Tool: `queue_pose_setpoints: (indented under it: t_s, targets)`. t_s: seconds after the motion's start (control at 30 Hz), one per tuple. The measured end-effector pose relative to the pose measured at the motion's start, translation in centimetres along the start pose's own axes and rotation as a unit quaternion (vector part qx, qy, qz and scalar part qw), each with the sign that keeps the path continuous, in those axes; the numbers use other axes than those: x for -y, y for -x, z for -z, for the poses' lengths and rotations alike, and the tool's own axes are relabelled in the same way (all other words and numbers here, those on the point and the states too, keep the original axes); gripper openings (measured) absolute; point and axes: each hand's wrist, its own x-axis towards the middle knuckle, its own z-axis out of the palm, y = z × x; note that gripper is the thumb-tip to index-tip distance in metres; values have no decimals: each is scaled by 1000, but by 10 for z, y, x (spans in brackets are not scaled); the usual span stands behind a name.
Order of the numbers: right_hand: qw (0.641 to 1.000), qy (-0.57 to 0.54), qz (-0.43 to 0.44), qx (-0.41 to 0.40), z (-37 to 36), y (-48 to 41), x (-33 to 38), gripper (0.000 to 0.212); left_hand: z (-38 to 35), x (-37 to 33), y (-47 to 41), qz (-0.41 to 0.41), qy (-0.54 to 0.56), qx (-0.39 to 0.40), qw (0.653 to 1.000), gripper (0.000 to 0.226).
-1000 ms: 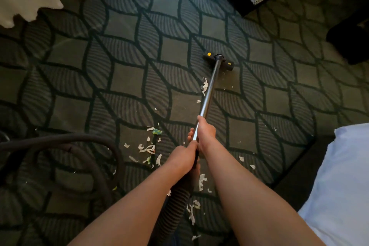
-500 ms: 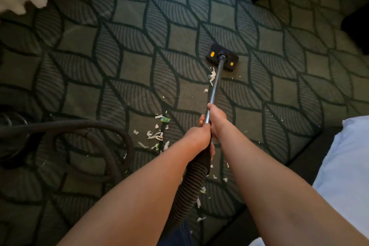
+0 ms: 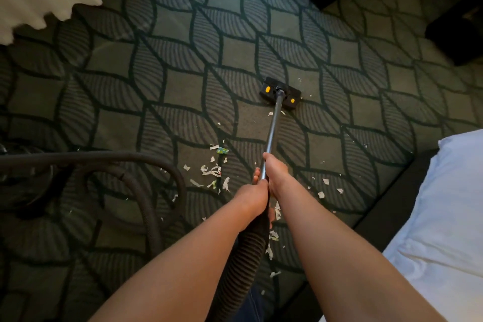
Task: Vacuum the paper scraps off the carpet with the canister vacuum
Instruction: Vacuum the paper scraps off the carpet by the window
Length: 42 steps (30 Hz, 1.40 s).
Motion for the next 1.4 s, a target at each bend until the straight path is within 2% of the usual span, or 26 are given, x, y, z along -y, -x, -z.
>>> queue_pose_setpoints:
  t_s: [0.13, 0.27, 0.6, 0.97, 1.17, 1.4]
  targets:
    - [1000, -2, 0, 1, -2, 16, -29, 21, 7, 34, 9, -3, -9, 7, 1000, 58]
    - [1000, -5, -16, 5, -5, 24, -66, 29, 16, 65, 27, 15, 4, 16, 1000, 55]
    - [999, -1, -39, 1, -9, 42, -104, 32, 24, 99, 46, 31, 19, -2, 999, 47]
    - [998, -51, 7, -21, 1, 54, -82, 32, 18, 86, 56, -8, 11, 2, 1000, 46]
    - [995, -99, 21, -24, 10, 35, -40, 30, 11, 46, 32, -58, -27, 27, 998, 50]
    - [994, -100, 29, -38, 38, -13, 32, 35, -29, -22, -8, -91, -56, 24, 994, 53]
